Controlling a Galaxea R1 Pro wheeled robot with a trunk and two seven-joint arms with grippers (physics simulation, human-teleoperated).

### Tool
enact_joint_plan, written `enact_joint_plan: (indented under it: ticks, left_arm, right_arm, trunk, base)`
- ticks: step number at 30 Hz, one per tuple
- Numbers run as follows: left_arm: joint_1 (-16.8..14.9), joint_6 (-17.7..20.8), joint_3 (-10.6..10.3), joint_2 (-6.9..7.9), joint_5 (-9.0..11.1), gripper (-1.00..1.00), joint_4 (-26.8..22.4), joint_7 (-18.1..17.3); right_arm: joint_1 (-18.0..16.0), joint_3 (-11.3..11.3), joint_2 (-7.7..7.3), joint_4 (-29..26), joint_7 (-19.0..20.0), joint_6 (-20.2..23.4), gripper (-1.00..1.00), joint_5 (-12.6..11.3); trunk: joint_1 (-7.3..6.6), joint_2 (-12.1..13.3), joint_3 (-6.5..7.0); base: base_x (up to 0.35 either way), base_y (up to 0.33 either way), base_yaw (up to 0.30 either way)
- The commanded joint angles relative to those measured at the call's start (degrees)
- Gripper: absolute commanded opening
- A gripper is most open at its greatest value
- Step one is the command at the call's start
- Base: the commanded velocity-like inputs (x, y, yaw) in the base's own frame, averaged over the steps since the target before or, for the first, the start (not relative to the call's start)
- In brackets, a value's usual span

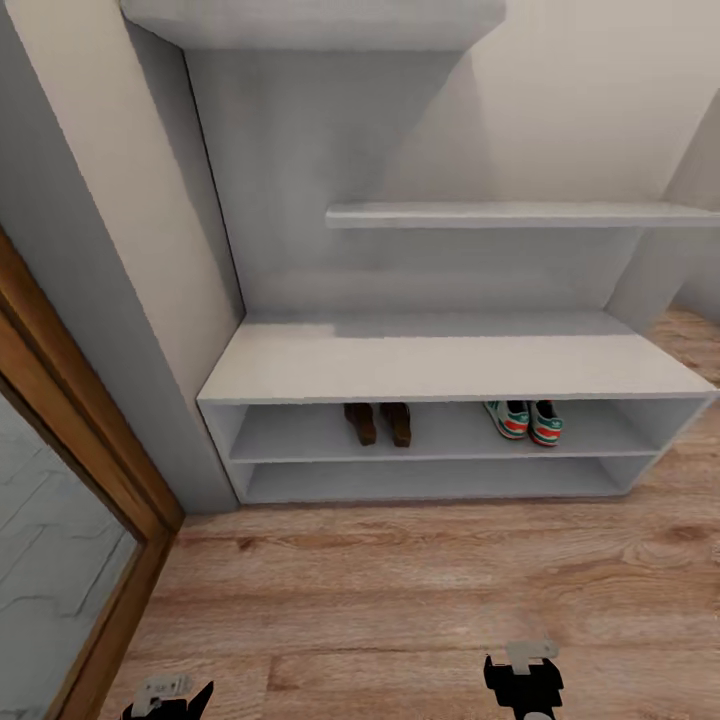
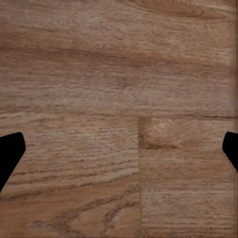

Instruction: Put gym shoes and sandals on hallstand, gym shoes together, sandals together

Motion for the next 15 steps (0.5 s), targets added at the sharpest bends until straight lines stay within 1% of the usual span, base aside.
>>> enact_joint_plan:
  ticks: [1,4,7,15]
  left_arm:
    - [0.0,-0.3,0.5,-0.04,-0.6,1.00,0.1,0.3]
    - [0.0,-0.3,0.5,-0.07,-0.6,1.00,0.2,0.4]
    - [0.0,-0.3,0.5,-0.11,-0.6,1.00,0.2,0.5]
    - [0.0,-0.3,0.5,-0.15,-0.6,1.00,0.2,1.6]
  right_arm:
    - [0.0,-0.4,0.18,0.1,-0.2,-0.1,1.00,0.6]
    - [0.1,-0.4,0.23,0.1,-0.2,-0.1,1.00,0.6]
    - [0.1,-0.4,0.26,0.1,-0.2,-0.1,1.00,0.6]
    - [1.5,-0.3,0.25,0.2,-0.2,-0.1,1.00,0.8]
  trunk:
    - [-0.23,0.4,0.14]
    - [-0.89,1.6,0.68]
    - [-1.55,2.8,1.22]
    - [-3.31,6.0,2.65]
  base:
    - [0.000,0.000,-0.248]
    - [0.000,0.000,-0.165]
    - [0.000,0.000,-0.084]
    - [0.000,0.000,-0.015]
